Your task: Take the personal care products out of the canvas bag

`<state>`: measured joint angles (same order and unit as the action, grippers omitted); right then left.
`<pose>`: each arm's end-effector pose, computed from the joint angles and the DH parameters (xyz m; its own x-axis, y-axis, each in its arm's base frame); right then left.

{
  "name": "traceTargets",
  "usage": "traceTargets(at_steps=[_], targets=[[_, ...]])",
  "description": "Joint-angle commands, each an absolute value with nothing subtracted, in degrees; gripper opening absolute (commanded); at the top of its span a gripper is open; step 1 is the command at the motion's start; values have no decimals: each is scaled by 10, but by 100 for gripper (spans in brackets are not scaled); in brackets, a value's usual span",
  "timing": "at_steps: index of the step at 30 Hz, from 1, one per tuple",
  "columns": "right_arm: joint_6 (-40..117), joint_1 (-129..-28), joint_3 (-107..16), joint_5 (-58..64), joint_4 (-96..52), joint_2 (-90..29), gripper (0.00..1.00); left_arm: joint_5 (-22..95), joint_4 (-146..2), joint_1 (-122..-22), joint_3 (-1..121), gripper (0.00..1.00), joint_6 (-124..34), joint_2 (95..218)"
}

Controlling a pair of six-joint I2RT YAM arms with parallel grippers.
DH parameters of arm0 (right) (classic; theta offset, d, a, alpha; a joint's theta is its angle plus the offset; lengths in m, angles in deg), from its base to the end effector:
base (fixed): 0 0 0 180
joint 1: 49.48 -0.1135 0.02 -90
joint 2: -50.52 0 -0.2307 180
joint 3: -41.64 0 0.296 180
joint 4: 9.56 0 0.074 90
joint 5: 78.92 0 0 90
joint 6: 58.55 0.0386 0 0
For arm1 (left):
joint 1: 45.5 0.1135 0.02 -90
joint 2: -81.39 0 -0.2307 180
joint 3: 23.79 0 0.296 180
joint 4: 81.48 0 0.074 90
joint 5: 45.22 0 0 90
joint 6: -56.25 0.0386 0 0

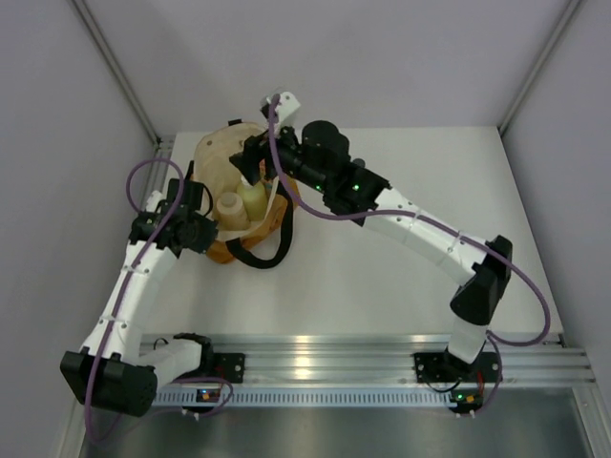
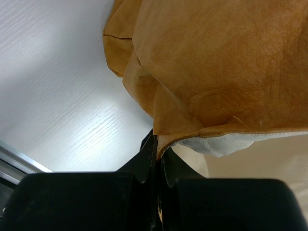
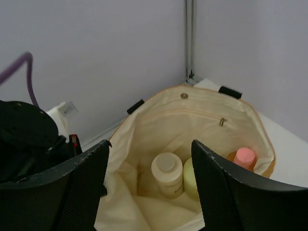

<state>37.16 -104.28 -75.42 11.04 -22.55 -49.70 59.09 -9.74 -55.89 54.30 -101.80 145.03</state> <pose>0.2632 0.3731 0.4339 -0.0428 0.1119 -0.9928 -0.8173 0.5675 0.0992 0.2618 -0.0383 0.3003 -0.3496 -0.8496 -0.3949 -0.7514 0.5060 -0.4235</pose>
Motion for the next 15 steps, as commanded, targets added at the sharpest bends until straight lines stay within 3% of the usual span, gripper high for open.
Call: traceTargets(at_steps=[1, 9, 15], targets=[[398, -1055, -822, 87, -369, -564, 67, 571, -108, -558, 529, 0, -1038, 1442], [402, -1056, -988, 92, -487, -693, 66, 599, -109, -557, 535, 0, -1048, 1433], [390, -1056, -1033, 93, -491, -753, 62, 595, -108, -557, 522, 0, -1056, 1432]])
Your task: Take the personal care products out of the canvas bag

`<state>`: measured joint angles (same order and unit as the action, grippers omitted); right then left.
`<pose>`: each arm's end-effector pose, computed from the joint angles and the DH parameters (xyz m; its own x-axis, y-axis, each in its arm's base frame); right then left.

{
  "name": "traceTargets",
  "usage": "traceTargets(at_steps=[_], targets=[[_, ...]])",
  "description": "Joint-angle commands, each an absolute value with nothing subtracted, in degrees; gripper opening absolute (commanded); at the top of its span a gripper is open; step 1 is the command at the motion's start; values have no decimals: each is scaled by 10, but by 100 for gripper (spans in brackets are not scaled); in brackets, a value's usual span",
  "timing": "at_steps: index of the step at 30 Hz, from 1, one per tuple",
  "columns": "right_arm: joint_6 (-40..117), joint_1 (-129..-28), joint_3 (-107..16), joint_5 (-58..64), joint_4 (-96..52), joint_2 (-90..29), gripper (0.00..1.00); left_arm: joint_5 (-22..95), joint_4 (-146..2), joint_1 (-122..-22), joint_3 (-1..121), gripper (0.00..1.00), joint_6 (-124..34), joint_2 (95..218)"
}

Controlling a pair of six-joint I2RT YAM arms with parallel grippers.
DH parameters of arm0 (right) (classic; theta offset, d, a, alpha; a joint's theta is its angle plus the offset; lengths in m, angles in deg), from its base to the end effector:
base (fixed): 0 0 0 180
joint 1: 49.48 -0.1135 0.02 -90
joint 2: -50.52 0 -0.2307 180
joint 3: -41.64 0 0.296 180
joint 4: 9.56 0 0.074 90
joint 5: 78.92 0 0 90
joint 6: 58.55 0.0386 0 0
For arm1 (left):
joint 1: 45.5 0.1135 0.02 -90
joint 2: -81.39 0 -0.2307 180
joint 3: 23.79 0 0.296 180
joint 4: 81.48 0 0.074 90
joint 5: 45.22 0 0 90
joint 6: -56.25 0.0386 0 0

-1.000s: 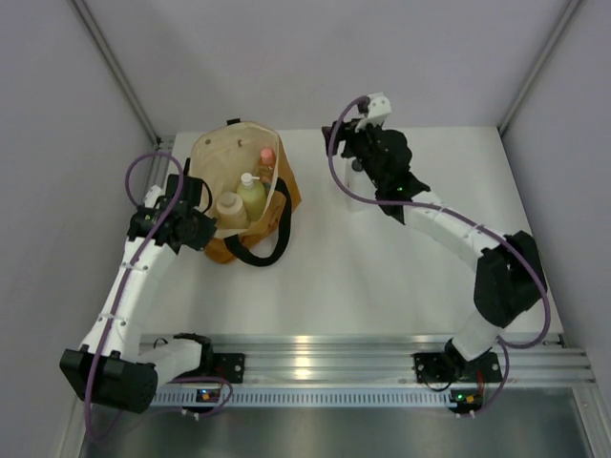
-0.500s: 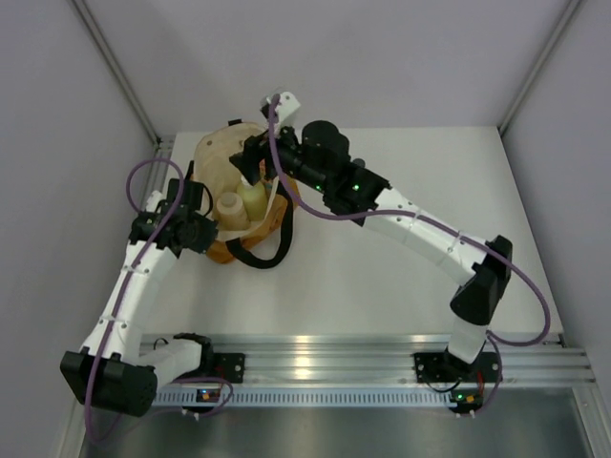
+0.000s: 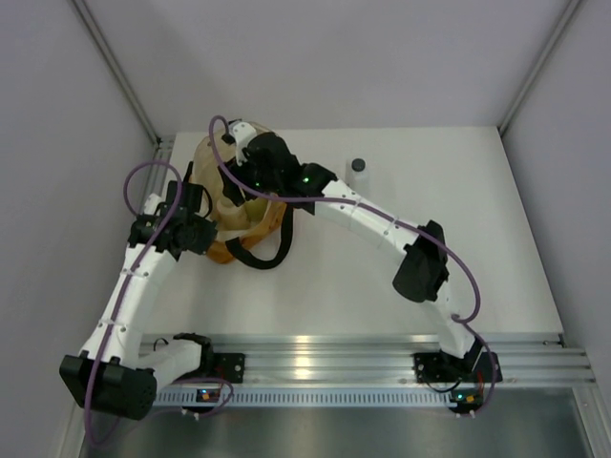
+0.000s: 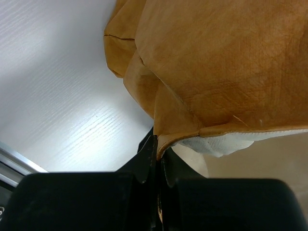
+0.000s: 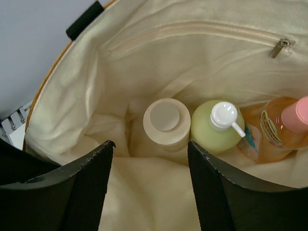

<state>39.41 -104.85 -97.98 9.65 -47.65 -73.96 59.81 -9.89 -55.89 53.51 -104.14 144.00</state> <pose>0.3061 0.4449 0.3371 -0.3352 -0.2417 -0.9106 -0.7969 0.5883 0.1372 0.2585 -0.0372 0.3002 -0.3094 -0.8682 -0.3879 -0.7645 0.4697 -0.4415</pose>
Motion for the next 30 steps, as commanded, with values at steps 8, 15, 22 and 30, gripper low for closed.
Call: traceTargets(at_steps=[8, 15, 22, 30], targets=[[369, -1056, -1072, 133, -474, -826, 59, 583, -108, -557, 498, 0, -1080, 1412], [361, -1056, -1081, 134, -440, -857, 58, 573, -109, -557, 478, 0, -1101, 1411], [368, -1061, -1080, 117, -427, -892, 59, 572, -109, -558, 472, 0, -1100, 1405], [373, -1062, -1080, 114, -388, -915, 60, 572, -109, -558, 471, 0, -1101, 1408]])
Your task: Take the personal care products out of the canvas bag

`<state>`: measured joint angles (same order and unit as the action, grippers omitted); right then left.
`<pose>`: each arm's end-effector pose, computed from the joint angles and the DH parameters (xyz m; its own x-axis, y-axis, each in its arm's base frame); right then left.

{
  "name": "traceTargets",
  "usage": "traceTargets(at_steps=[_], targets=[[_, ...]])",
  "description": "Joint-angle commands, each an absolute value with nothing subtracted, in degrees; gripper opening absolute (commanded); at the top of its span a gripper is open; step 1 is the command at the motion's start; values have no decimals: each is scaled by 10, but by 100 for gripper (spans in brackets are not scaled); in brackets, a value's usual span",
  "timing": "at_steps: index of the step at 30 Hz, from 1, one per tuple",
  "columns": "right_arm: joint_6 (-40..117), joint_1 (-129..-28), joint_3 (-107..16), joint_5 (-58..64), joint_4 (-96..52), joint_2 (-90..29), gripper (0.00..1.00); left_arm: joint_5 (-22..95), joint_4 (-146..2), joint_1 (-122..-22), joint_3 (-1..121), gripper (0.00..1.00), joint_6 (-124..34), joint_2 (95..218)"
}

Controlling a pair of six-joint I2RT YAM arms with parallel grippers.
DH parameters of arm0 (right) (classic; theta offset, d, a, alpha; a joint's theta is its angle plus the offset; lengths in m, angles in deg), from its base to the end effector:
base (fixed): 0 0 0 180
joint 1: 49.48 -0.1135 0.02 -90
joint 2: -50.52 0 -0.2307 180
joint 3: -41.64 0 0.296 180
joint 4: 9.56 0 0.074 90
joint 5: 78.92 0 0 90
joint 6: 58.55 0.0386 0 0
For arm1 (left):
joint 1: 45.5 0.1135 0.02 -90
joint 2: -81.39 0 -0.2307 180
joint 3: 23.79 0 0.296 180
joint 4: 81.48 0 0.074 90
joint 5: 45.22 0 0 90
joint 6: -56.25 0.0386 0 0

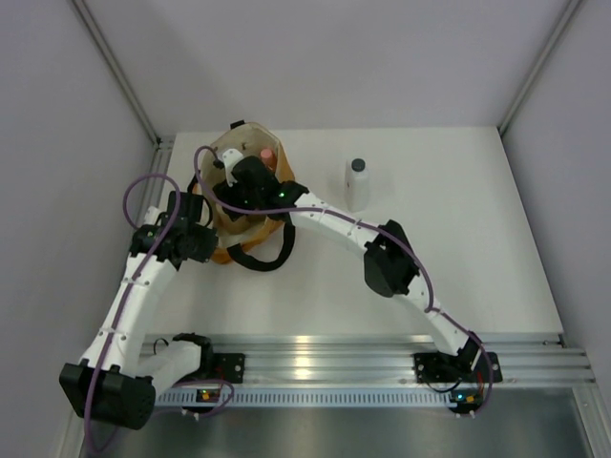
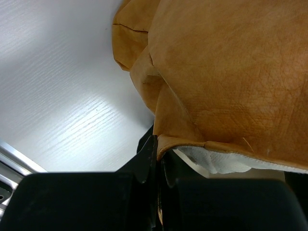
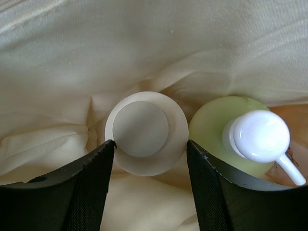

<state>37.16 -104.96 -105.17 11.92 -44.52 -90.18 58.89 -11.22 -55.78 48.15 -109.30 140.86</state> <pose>0.3356 0.4870 0.2368 -0.3533 -0.3382 -0.8722 -0.7853 0.6139 0.0801 0.2489 -0.0356 0.2818 -0.2515 -0.9089 -0.3327 -0.7949 0.3901 -0.4647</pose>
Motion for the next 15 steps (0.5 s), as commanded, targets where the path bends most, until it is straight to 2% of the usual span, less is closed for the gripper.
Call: traceTargets(at_steps=[1, 15], targets=[[376, -1062, -1080, 113, -384, -919, 61, 571, -109, -558, 471, 0, -1101, 1411], [388, -1059, -1080, 120, -327, -947, 63, 567, -111, -558, 484, 0, -1088, 1427]])
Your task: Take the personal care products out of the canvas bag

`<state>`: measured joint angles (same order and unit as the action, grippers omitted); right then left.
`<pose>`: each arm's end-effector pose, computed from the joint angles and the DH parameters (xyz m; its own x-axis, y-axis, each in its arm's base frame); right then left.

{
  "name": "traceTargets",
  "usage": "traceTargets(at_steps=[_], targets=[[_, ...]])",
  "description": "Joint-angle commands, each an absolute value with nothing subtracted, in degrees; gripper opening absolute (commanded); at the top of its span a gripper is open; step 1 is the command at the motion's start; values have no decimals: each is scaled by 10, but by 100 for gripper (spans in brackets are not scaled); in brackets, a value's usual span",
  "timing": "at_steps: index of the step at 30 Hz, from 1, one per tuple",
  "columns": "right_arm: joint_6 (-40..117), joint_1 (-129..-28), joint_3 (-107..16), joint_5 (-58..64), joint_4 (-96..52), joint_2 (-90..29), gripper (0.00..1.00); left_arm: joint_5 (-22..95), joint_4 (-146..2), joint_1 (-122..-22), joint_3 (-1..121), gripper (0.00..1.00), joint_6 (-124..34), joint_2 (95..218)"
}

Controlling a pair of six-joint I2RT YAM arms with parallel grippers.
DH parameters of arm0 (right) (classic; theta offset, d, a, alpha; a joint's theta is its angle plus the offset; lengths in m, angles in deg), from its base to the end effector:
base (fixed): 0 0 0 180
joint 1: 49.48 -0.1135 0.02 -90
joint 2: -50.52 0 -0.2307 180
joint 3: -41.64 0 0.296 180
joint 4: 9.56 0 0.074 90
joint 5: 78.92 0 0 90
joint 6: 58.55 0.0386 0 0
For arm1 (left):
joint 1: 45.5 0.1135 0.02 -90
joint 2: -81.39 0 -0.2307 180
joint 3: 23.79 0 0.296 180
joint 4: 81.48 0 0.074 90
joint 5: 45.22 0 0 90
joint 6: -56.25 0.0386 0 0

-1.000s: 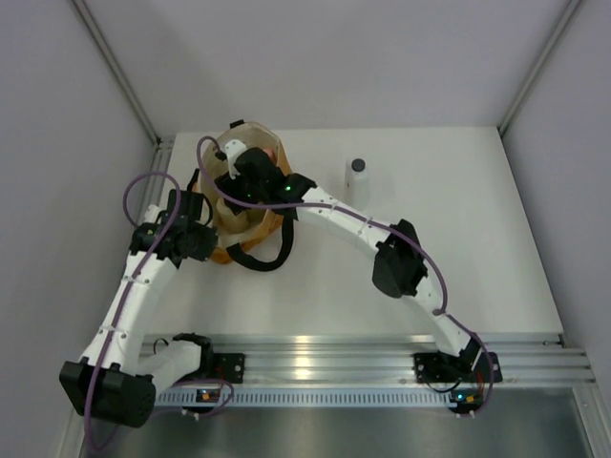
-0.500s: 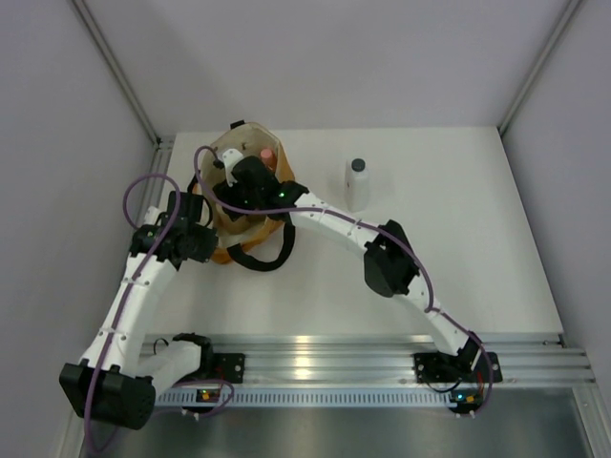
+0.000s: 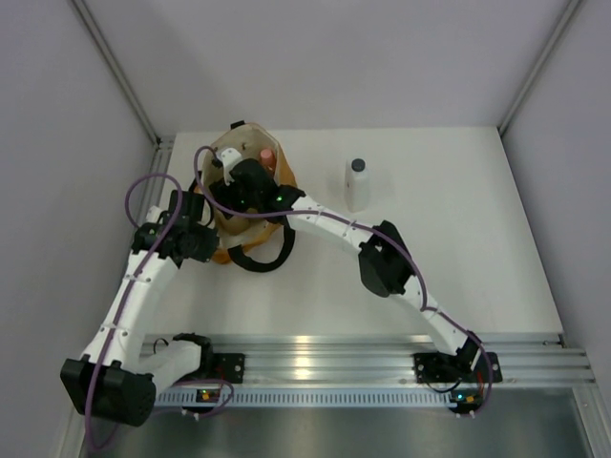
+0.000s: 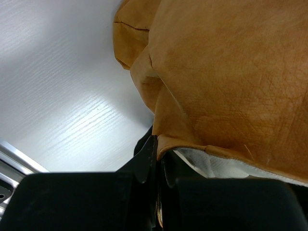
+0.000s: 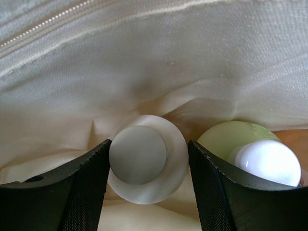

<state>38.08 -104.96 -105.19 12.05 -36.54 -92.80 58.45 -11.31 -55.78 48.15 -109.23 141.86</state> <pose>0.3427 0.4971 0.2246 -0.3183 -0.2591 -0.9119 -0.7835 0.6134 0.0992 0.2519 -0.0364 0.2778 -0.2617 -0.9085 -0.3257 -0.8007 0.3928 -0.4523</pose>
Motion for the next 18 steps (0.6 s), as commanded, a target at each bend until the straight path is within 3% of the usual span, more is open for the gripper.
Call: traceTargets(at_steps=[1, 5, 9, 10, 12, 13, 18], targets=[[389, -1058, -1076, 118, -325, -947, 62, 568, -111, -558, 485, 0, -1087, 1428], [394, -1057, -1068, 117, -312, -949, 60, 568, -111, -558, 491, 0, -1082, 1432], [392, -1056, -1066, 116, -308, -945, 45, 567, -111, -557, 493, 0, -1079, 1434], [391, -1057, -1066, 116, -307, -943, 36, 567, -111, -558, 493, 0, -1078, 1433], [390, -1057, -1065, 114, -307, -943, 31, 566, -111, -558, 495, 0, -1078, 1434], [389, -1057, -1062, 113, -306, -942, 22, 566, -111, -558, 494, 0, -1077, 1434], [382, -1057, -1040, 114, -291, -926, 13, 566, -111, -558, 495, 0, -1076, 1433]])
